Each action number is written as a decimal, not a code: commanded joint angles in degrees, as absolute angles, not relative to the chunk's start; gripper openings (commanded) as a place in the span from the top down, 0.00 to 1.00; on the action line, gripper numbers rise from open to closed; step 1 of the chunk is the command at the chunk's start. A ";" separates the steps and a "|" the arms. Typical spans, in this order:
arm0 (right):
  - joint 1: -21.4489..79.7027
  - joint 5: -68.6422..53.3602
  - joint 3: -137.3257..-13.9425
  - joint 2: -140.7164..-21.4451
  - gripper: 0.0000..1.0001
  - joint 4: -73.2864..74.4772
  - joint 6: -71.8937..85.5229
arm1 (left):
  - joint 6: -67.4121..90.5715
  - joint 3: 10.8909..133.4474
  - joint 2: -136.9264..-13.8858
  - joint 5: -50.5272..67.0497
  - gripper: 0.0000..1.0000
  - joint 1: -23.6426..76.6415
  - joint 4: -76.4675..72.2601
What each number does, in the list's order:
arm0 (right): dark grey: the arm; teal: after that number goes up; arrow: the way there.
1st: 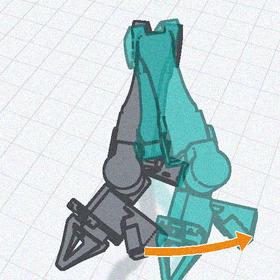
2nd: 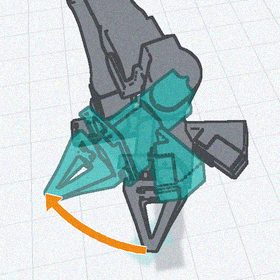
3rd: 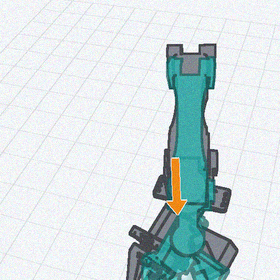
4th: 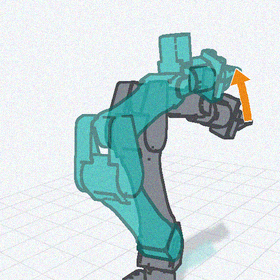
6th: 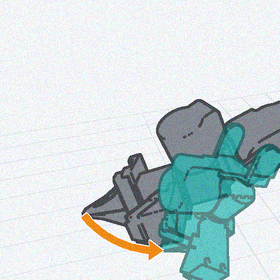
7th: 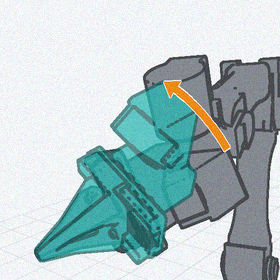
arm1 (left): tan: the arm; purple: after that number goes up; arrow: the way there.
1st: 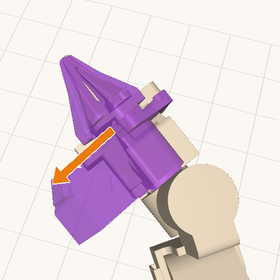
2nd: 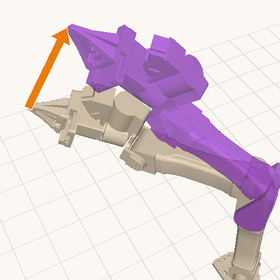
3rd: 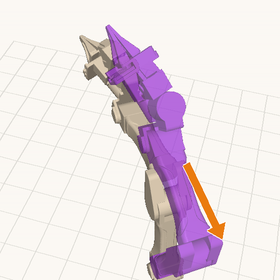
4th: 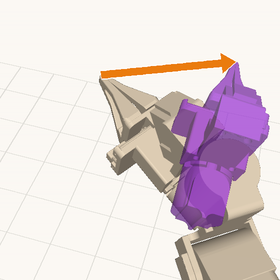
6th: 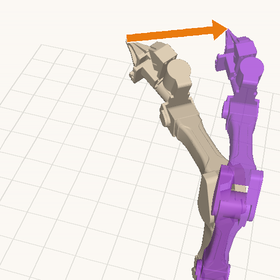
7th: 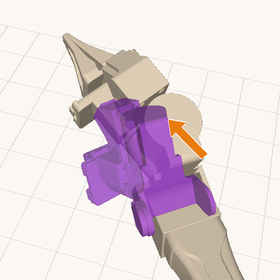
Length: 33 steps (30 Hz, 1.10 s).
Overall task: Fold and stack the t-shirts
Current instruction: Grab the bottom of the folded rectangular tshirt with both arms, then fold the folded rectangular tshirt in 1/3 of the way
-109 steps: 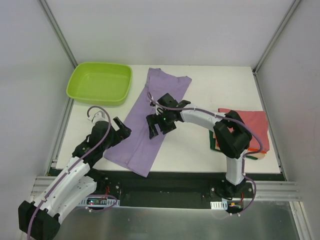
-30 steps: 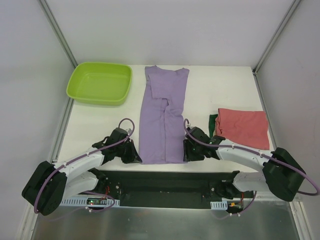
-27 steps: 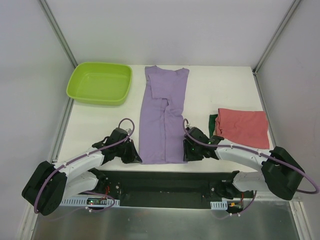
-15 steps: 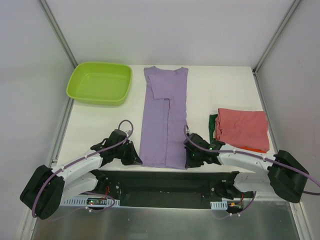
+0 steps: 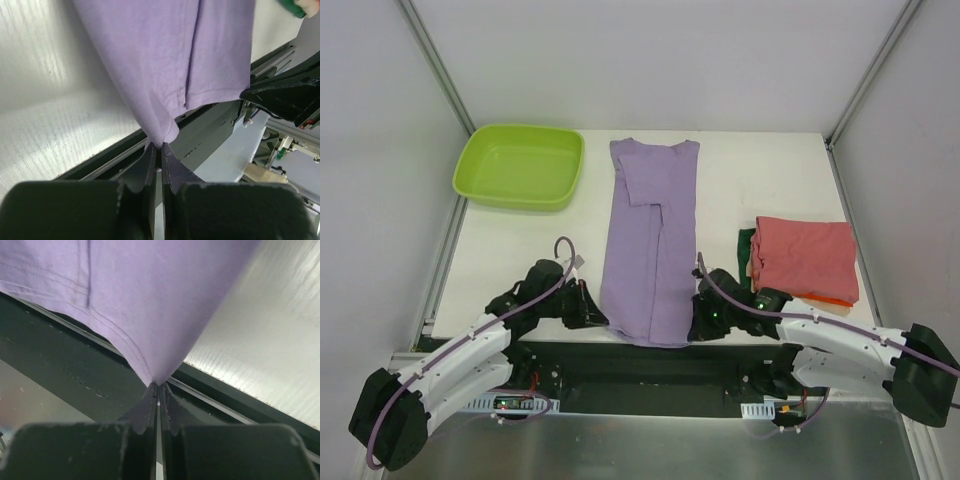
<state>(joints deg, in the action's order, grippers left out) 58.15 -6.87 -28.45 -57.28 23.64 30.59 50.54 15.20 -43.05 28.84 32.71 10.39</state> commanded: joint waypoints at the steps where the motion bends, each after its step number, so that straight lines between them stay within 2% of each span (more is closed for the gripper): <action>1: 54.68 -4.93 -36.29 -57.39 0.99 26.63 22.78 | 49.39 21.78 -45.25 23.49 1.00 33.13 10.55; 8: 44.66 3.77 -45.69 -64.68 0.99 20.23 17.94 | 47.38 35.22 -58.60 11.53 1.00 32.70 9.06; 15: 37.27 5.09 -55.80 -75.40 0.99 18.19 13.98 | 42.19 46.66 -69.68 9.67 1.00 29.36 7.47; 21: 32.70 2.99 -61.34 -82.52 0.99 14.85 12.13 | 40.43 53.52 -79.44 13.70 1.00 24.09 5.46; 26: 29.10 2.21 -66.00 -87.97 0.99 13.80 11.51 | 39.29 59.14 -88.31 23.19 1.00 19.96 1.67; 33: 26.28 0.62 -71.45 -95.61 0.99 13.10 10.20 | 37.18 66.27 -96.15 21.55 1.00 18.72 1.32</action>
<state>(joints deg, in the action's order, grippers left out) 27.46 1.67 -67.31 -92.66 15.35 12.05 39.97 62.11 -94.78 21.04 19.05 3.62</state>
